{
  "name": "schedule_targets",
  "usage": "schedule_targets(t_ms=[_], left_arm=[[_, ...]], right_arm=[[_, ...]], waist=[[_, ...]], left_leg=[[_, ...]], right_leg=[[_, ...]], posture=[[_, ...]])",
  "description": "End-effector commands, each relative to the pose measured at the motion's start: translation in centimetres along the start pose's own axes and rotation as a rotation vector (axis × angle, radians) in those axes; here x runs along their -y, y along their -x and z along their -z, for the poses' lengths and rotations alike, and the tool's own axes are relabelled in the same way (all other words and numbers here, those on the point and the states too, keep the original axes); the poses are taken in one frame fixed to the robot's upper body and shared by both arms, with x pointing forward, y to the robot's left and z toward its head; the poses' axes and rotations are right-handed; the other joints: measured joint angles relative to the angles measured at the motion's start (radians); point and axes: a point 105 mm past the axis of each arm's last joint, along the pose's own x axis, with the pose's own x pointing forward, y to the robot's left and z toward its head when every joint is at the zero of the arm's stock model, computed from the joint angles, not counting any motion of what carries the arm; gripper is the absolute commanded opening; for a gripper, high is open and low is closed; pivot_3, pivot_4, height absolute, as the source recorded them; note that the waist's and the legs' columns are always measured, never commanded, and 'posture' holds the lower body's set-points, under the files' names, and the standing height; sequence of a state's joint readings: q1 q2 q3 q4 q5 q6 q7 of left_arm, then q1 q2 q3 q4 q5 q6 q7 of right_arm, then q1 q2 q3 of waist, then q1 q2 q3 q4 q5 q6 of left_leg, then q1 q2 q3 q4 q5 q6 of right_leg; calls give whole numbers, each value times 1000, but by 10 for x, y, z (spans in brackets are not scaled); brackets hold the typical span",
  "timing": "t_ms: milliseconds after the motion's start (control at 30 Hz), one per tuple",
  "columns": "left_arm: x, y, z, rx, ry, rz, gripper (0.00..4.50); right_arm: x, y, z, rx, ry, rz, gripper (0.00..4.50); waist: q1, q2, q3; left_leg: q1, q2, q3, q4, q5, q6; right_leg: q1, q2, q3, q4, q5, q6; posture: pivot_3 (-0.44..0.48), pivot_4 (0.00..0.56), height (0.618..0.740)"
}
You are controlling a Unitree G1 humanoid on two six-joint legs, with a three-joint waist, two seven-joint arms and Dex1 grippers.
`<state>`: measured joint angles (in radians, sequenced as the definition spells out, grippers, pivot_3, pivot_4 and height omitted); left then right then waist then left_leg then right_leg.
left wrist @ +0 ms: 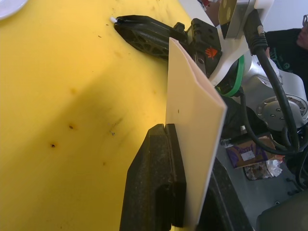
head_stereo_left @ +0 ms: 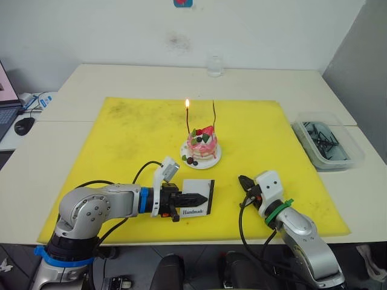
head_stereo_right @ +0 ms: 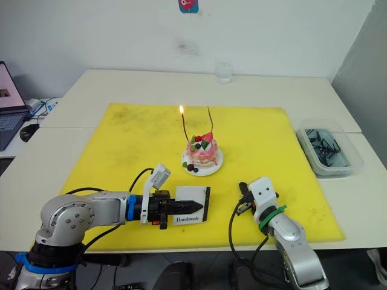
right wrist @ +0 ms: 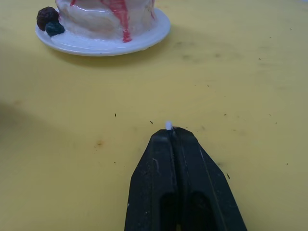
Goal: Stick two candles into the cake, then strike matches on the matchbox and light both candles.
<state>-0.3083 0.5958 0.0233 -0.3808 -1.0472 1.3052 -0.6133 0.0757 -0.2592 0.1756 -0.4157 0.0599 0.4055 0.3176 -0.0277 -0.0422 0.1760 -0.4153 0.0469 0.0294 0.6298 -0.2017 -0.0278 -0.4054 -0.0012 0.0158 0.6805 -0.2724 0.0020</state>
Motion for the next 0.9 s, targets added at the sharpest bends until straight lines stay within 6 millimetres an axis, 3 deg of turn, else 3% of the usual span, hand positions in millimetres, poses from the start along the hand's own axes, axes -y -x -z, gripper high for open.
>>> schedule_targets(t_ms=[33, 233, 400, 667, 900], left_arm=[[3, 0, -2, 0, -22, 9, 0], [3, 1, -4, 9, -21, 9, 0], [2, 5, -16, 47, -28, -8, 0], [8, 2, -51, 66, -98, 19, 0], [7, 0, -62, 54, -121, 35, 0]], right_arm=[[-1, 2, 10, -41, -26, 0, 21], [-2, 3, 0, 2, -14, -17, 21], [2, 13, -32, 67, 66, -56, 21], [-7, 37, -99, 117, 480, -386, 21], [-19, 37, -114, 85, 735, -596, 21]], waist=[[0, 0, 0], [0, 0, 0], [1, 0, 0], [1, 1, 0], [1, 0, 1]], left_leg=[[0, 0, 0, 0, 0, 0], [0, 0, 0, 0, 0, 0], [-1, 0, 0, 0, 0, 0], [0, -1, -1, 1, 0, 0], [-1, -2, -1, -1, 0, 0]], right_leg=[[0, 0, 0, 0, 0, 0], [0, 0, 0, 0, 0, 0], [0, 0, 0, 0, 0, 0], [0, 1, -1, 0, 1, 1], [-1, 3, -1, -1, -1, 0]], posture=[[0, 150, 740], [0, 150, 740], [0, 150, 740], [0, 150, 740], [0, 150, 740]])
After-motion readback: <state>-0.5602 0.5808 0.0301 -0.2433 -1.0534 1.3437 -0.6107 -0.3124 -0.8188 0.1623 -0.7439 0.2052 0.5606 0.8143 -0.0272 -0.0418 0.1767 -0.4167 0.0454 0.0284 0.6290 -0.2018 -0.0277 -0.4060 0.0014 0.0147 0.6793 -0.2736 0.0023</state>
